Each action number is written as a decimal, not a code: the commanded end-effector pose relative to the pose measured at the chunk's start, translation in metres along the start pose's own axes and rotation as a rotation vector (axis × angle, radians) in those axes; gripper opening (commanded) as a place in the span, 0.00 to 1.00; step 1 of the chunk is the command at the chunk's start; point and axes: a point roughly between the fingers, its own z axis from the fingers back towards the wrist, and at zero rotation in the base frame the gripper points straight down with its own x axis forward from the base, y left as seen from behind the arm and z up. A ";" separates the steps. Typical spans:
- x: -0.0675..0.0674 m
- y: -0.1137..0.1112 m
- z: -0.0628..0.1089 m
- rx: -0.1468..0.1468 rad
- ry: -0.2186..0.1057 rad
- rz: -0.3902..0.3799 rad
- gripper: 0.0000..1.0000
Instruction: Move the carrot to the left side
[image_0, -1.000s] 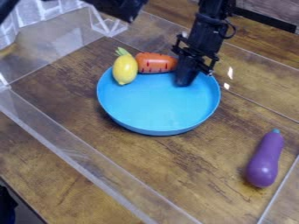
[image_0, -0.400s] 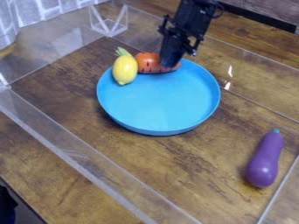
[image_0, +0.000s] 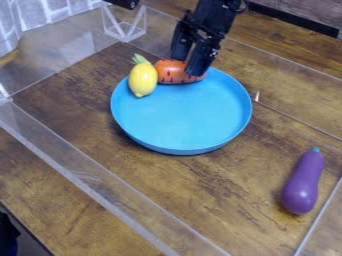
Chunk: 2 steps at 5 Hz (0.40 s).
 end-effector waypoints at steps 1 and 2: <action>-0.002 0.010 0.016 0.023 -0.057 0.053 1.00; 0.007 0.010 0.005 0.015 -0.047 0.079 1.00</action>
